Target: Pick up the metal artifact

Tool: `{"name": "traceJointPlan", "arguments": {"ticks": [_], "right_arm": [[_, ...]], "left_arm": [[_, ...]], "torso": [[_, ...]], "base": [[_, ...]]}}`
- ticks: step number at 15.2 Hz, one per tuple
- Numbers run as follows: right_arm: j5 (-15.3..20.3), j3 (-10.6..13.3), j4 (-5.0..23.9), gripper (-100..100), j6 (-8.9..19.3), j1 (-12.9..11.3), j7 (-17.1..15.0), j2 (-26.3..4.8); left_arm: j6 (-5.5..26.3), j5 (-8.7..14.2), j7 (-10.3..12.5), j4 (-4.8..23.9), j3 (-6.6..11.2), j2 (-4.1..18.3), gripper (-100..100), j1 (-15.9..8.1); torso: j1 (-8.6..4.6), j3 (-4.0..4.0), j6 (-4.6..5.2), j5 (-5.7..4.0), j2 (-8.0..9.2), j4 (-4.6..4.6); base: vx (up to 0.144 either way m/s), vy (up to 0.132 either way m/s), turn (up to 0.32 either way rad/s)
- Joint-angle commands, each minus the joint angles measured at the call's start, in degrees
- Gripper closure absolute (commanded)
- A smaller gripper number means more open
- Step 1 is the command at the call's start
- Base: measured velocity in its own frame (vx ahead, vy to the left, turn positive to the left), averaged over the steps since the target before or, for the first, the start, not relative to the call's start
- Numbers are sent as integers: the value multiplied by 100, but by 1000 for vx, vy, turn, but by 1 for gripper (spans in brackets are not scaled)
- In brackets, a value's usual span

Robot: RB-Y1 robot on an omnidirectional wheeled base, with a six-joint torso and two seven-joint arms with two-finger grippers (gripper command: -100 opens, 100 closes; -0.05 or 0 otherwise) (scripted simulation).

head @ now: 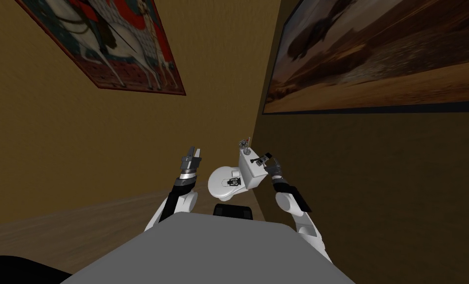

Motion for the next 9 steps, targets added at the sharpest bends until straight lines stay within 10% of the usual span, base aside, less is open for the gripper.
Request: {"name": "traceJointPlan", "arguments": {"ticks": [1, 9], "right_arm": [[-286, -65, 161, -100, 225, -79, -146, -7], [-1228, -189, 463, -100, 659, -226, -426, -1]], "left_arm": [[0, 0, 0, 0, 0, 0, 0, 0], [0, 0, 0, 0, 0, 0, 0, 0]], "torso": [[0, 0, 0, 0, 0, 0], [-3, -1, -1, 0, -2, 0]], "base": [[3, -17, 39], [6, -20, 27]]}}
